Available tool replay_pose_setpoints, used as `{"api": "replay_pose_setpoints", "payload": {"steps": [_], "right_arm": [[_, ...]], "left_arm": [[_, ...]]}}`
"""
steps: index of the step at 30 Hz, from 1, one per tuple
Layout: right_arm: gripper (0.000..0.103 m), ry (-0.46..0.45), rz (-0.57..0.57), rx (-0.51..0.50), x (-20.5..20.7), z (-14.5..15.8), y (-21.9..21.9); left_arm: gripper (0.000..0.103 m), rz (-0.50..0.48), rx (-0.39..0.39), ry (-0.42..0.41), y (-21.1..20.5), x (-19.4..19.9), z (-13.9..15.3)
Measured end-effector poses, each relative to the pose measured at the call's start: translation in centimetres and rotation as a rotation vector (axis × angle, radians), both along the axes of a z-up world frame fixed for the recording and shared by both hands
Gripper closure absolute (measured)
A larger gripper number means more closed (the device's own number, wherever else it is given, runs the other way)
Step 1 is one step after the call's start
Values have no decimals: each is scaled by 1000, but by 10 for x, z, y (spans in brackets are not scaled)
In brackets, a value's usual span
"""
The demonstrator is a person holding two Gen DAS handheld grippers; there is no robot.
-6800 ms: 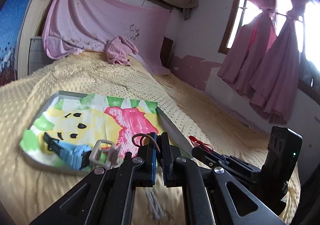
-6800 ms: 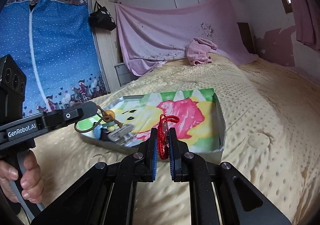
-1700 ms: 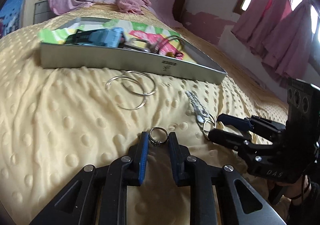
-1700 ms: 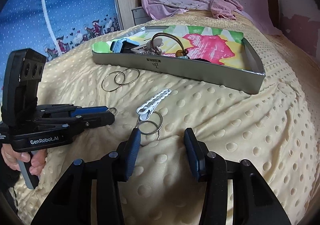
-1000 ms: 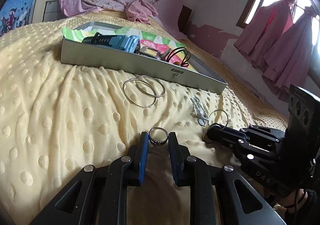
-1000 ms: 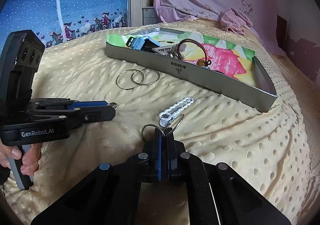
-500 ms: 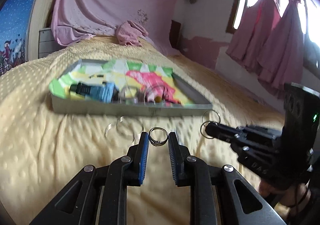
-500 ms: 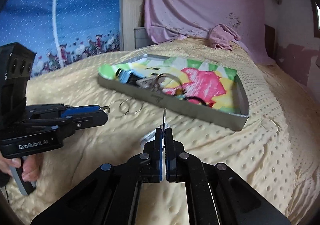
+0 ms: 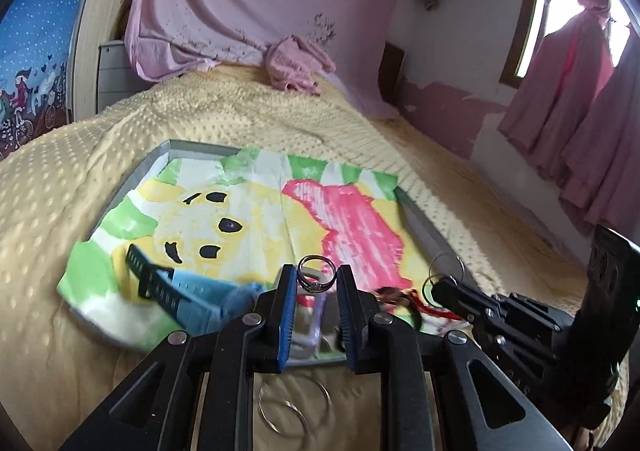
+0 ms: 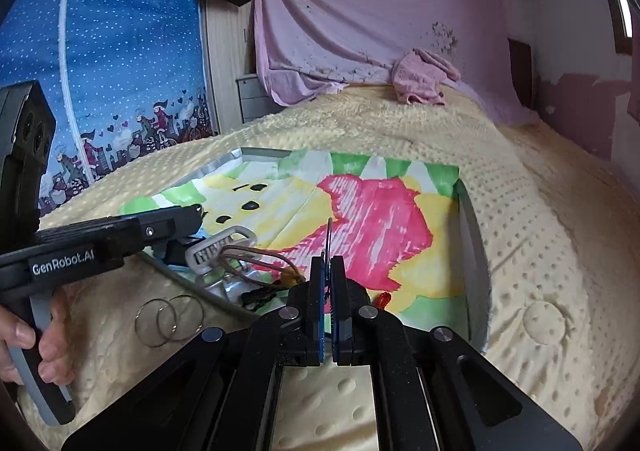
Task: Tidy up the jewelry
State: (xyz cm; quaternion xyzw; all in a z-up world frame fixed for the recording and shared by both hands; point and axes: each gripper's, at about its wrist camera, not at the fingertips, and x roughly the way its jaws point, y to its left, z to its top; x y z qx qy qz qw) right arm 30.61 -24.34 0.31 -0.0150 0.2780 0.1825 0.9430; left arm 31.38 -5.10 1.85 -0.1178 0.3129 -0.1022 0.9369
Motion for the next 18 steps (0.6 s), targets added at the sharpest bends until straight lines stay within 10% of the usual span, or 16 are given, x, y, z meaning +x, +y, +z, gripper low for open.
{"api": "replay_pose_setpoints", "payload": {"steps": [18], "right_arm": [[99, 97, -5, -19, 18, -30, 6]], "left_arm": [[83, 0, -32, 75, -1, 9, -17]]}}
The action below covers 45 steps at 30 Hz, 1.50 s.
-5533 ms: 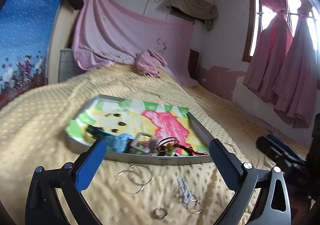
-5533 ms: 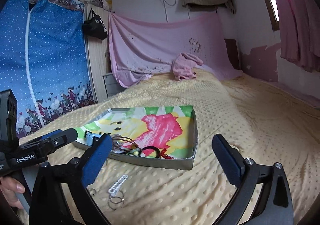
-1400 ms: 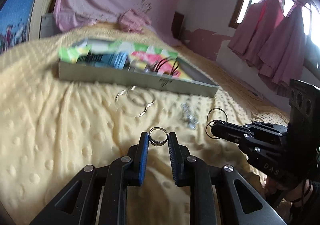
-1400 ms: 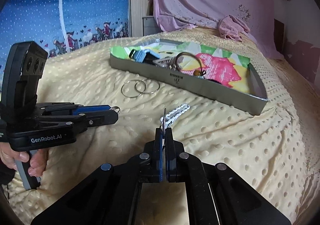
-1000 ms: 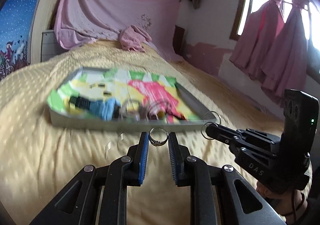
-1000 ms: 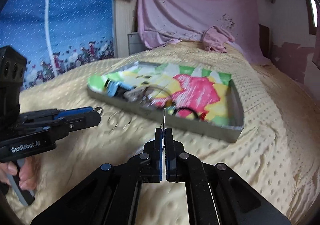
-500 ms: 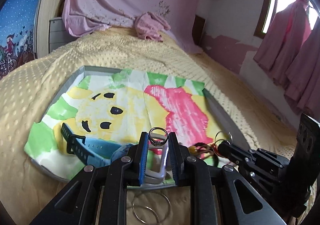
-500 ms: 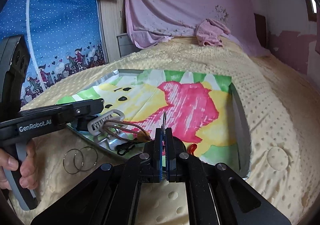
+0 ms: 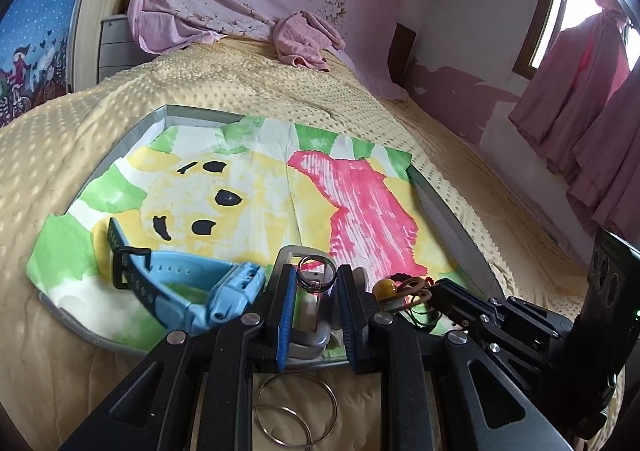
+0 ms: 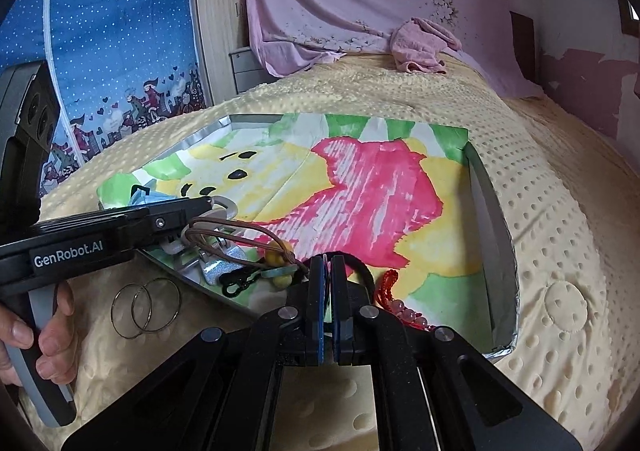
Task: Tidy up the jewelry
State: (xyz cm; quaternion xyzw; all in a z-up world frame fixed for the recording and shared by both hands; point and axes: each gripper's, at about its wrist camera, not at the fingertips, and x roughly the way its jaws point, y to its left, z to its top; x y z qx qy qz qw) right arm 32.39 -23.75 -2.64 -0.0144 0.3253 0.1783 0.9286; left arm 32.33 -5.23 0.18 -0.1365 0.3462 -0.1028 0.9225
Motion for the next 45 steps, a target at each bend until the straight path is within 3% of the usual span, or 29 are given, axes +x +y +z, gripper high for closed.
{"api": "replay_pose_setpoints", "payload": {"steps": [2, 5, 6, 9, 12, 14, 16, 18, 20, 22, 24, 25, 27, 33, 45], "right_arm": [[96, -10, -5, 4, 0, 2, -2], [75, -30, -20, 15, -2, 6, -6], [69, -37, -26, 19, -3, 8, -8], [69, -48, -36, 24, -4, 12, -12], [67, -69, -45, 21, -8, 17, -13], [56, -92, -56, 28, -13, 22, -15], [50, -122, -72, 42, -19, 29, -18], [47, -158, -87, 65, -27, 38, -21], [37, -201, -91, 81, -38, 52, -22], [29, -240, -91, 85, -50, 63, -21], [26, -269, -94, 86, -62, 73, -19], [18, -276, -91, 88, -66, 77, -18], [13, -294, -79, 68, -78, 86, -13], [8, -345, -97, 57, -120, 99, -7], [6, -389, -133, 67, -177, 87, -4]], "left_arm": [[82, -3, -5, -10, 1, -3, 2], [77, 2, 3, -48, 2, -9, 8], [71, 1, 0, -61, 3, -12, 11], [54, 11, -7, -98, 5, -19, 17], [53, 28, -6, -124, 10, -26, 22], [49, 40, 4, -138, 13, -33, 25], [28, 61, 13, -157, 17, -40, 28], [21, 98, 25, -192, 22, -50, 33], [17, 113, 18, -219, 28, -60, 37], [4, 143, 19, -235, 34, -69, 42], [1, 171, 21, -269, 39, -82, 47], [0, 175, 22, -282, 40, -88, 49], [0, 179, 23, -300, 42, -99, 51], [0, 198, 46, -330, 48, -133, 51], [0, 207, 106, -331, 64, -173, 35]]}}
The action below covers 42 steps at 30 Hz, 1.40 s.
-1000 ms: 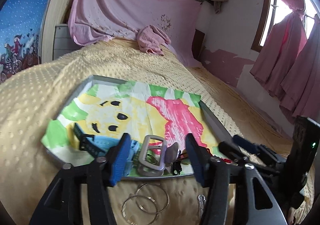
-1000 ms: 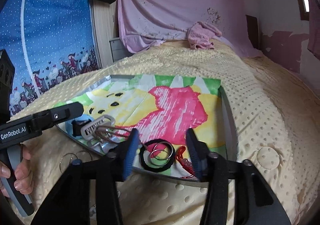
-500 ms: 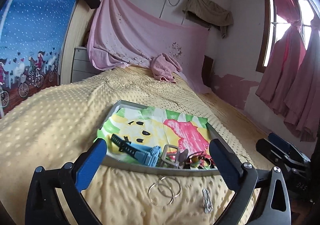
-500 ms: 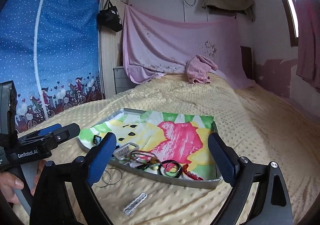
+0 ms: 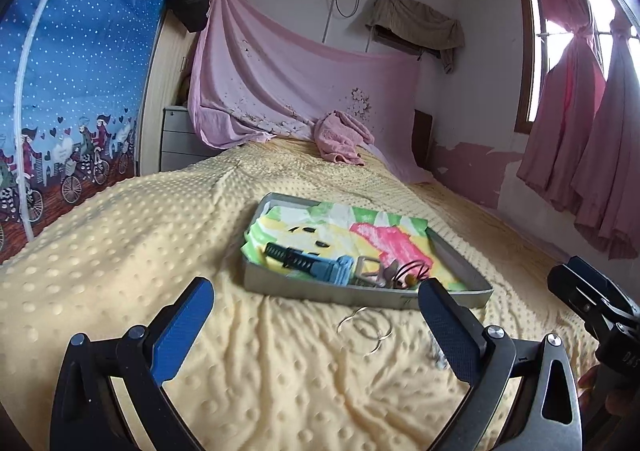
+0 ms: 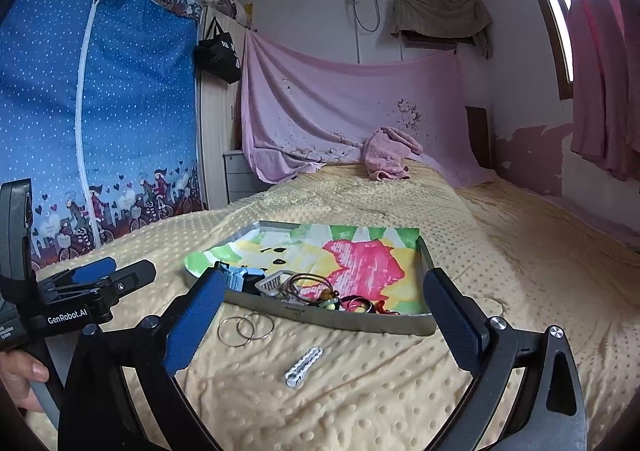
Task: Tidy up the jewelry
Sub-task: 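Move both tools back toward the large hoop rings and silver clip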
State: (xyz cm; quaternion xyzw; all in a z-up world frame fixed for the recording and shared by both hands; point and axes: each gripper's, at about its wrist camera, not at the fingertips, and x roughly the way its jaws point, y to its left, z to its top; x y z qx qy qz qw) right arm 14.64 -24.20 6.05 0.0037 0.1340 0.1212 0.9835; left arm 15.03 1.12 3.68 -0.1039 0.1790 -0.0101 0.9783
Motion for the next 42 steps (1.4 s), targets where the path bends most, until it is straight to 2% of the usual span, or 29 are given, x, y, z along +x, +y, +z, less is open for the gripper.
{"api": "replay_pose_setpoints", "payload": {"steps": [14, 22, 36, 42], "right_arm": [[6, 83, -13, -42, 2, -32, 10], [6, 135, -21, -42, 12, -45, 9], [6, 209, -23, -57, 29, -59, 12], [6, 224, -26, -51, 36, -64, 9]], "left_arm": [[0, 26, 44, 29, 3, -10, -20], [0, 37, 28, 70, 8, -5, -29], [0, -41, 62, 175, -1, 18, -40], [0, -39, 93, 183, -6, 24, -42]]}}
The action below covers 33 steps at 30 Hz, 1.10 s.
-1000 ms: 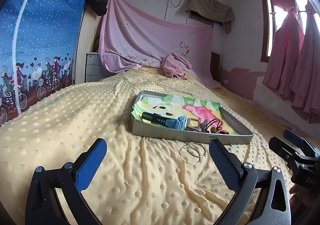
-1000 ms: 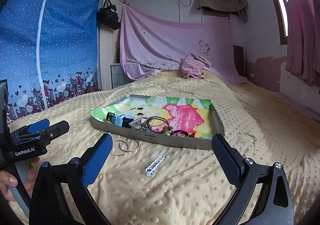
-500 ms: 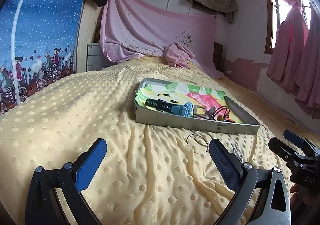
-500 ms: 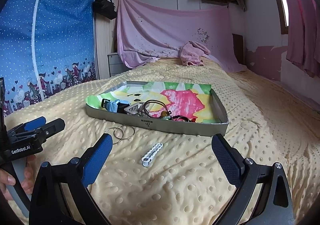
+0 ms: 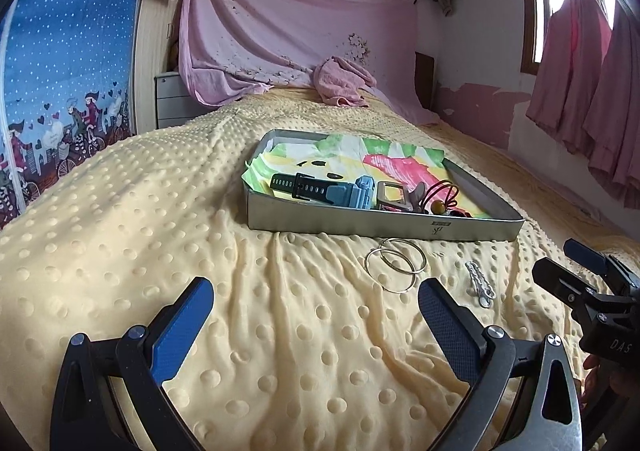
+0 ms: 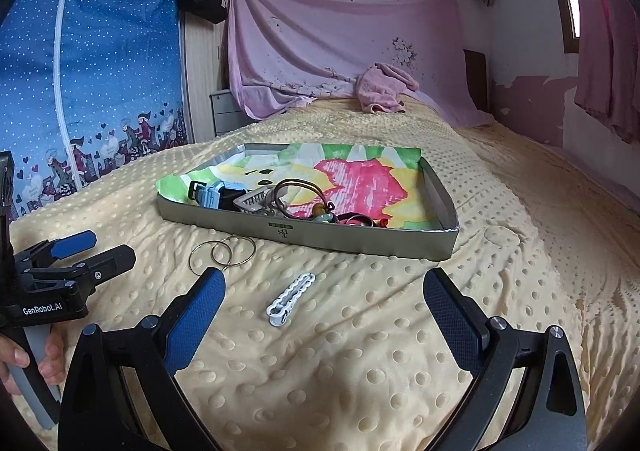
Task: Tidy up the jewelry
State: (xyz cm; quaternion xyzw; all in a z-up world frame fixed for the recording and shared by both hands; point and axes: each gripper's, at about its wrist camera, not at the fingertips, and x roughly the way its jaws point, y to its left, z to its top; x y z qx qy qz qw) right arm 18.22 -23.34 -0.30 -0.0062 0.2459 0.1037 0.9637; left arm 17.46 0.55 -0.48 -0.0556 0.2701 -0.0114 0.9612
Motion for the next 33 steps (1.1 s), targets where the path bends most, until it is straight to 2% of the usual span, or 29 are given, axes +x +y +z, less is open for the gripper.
{"api": "replay_pose_setpoints", "payload": {"steps": [8, 13, 14, 16, 18, 22, 24, 28, 33], "right_arm": [[6, 26, 34, -13, 16, -8, 3], [6, 85, 77, -8, 29, -20, 9], [8, 99, 87, -8, 31, -23, 10], [29, 121, 104, -6, 35, -28, 13], [38, 142, 117, -6, 39, -33, 16], [48, 169, 149, -1, 41, -41, 22], [51, 178, 159, -3, 41, -44, 24], [56, 196, 176, -7, 43, -50, 28], [56, 208, 183, 7, 45, -54, 26]], "left_arm": [[0, -16, 10, -2, -6, 18, 2], [3, -91, -9, 15, -12, 32, 0], [6, -108, -17, 23, -13, 35, -1], [17, -154, -46, 52, -14, 43, -4], [23, -180, -64, 75, -15, 49, -8], [35, -249, -86, 109, -23, 56, -14], [39, -273, -87, 125, -28, 60, -17], [40, -307, -92, 150, -36, 69, -20], [40, -335, -57, 196, -46, 80, -23]]}}
